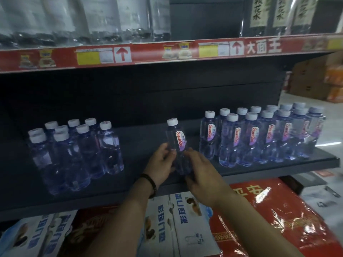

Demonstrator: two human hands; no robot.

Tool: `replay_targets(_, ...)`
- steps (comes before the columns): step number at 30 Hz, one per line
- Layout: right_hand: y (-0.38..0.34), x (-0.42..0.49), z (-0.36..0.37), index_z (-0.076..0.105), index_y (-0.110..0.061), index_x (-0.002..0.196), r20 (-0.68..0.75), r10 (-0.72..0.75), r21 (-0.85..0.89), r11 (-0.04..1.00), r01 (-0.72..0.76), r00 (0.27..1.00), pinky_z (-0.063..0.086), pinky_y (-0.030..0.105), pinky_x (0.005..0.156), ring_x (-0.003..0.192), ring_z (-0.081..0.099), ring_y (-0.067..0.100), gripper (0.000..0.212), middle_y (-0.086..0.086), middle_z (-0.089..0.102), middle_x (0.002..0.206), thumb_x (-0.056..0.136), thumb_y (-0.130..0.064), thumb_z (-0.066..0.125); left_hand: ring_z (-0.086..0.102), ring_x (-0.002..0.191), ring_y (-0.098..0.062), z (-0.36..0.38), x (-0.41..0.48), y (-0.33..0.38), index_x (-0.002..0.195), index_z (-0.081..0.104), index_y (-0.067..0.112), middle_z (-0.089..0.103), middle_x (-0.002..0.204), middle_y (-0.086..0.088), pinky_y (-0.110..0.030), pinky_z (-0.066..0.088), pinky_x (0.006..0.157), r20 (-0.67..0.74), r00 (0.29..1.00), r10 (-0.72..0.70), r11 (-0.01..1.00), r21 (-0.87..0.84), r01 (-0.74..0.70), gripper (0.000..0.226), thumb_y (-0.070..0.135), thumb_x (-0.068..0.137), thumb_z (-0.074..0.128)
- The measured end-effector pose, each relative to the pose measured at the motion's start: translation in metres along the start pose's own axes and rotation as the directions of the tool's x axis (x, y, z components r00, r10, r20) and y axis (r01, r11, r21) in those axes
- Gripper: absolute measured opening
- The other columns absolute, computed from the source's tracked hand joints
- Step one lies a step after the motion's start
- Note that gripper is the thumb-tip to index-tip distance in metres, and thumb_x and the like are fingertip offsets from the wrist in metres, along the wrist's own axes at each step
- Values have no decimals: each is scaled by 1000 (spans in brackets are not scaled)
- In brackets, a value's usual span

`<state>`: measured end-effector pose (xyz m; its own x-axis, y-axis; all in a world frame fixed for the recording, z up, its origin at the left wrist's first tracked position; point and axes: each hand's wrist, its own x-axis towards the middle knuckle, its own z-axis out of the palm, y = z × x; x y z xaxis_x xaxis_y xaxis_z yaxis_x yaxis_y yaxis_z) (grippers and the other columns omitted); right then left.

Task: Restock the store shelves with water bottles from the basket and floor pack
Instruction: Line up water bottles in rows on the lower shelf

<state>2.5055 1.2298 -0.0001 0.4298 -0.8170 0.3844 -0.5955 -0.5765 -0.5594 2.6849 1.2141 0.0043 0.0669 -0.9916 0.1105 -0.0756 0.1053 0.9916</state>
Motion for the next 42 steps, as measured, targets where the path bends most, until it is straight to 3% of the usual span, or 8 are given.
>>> replay_targets(5,11,-15,-11,30,-30,163,2,-16,-131,991,16,1000,30,34,126,158,23,23,73,-3,13,174,99,-15,62,75,110,-18,27,4,-11,132,57,28,76,120,-1,-45,61,97,21,999,30,1000,-3,-30,25,19,108,54)
replay_targets(7,14,-22,-8,28,-30,163,-17,15,-120,993,-17,1000,34,39,127,160,21,24,75,-5,6,175,97,-18,63,75,112,-20,31,8,-10,135,56,29,77,120,-3,-48,59,100,40,999,33,999,-13,-32,29,18,108,56)
replay_targets(10,22,-29,-6,36,-27,159,-92,-9,-126,992,-3,996,51,38,113,152,36,23,70,-7,12,172,95,-18,64,74,114,-23,34,11,-8,138,54,29,76,121,-6,-48,59,100,96,994,43,999,-16,-42,35,15,106,60)
replay_targets(15,29,-42,-15,40,-27,158,-98,33,-129,991,-45,995,57,33,101,130,57,24,64,-9,10,164,99,-18,63,72,116,-18,42,22,-2,136,58,41,76,121,0,-45,57,103,179,980,90,983,141,-116,44,9,106,56)
replay_targets(20,37,-43,-21,33,-21,163,-77,78,-155,984,-89,994,52,35,109,147,41,28,67,-2,5,165,102,-26,60,73,112,-15,63,32,-6,139,59,35,76,117,4,-49,58,103,139,985,102,979,161,-124,42,9,106,55)
replay_targets(25,43,-42,-23,26,-19,166,-72,112,-183,975,-123,991,46,38,117,153,29,31,71,3,3,165,102,-27,57,74,108,-15,80,40,-13,119,68,33,76,111,7,-51,58,101,42,990,134,975,172,-139,25,14,103,62)
replay_targets(37,45,-35,-31,19,-22,167,12,172,-257,953,-164,985,43,47,119,148,34,35,74,6,7,164,103,-24,54,75,105,-17,84,45,-15,121,70,31,78,109,4,-50,60,98,-7,993,114,981,159,-112,28,12,100,65)
replay_targets(42,20,-30,-38,26,-24,162,20,308,-347,894,-282,951,36,51,122,148,32,36,71,12,16,161,99,-31,59,74,106,-13,81,35,-5,125,69,33,77,110,8,-46,60,98,-3,995,98,976,196,-96,38,6,100,62)
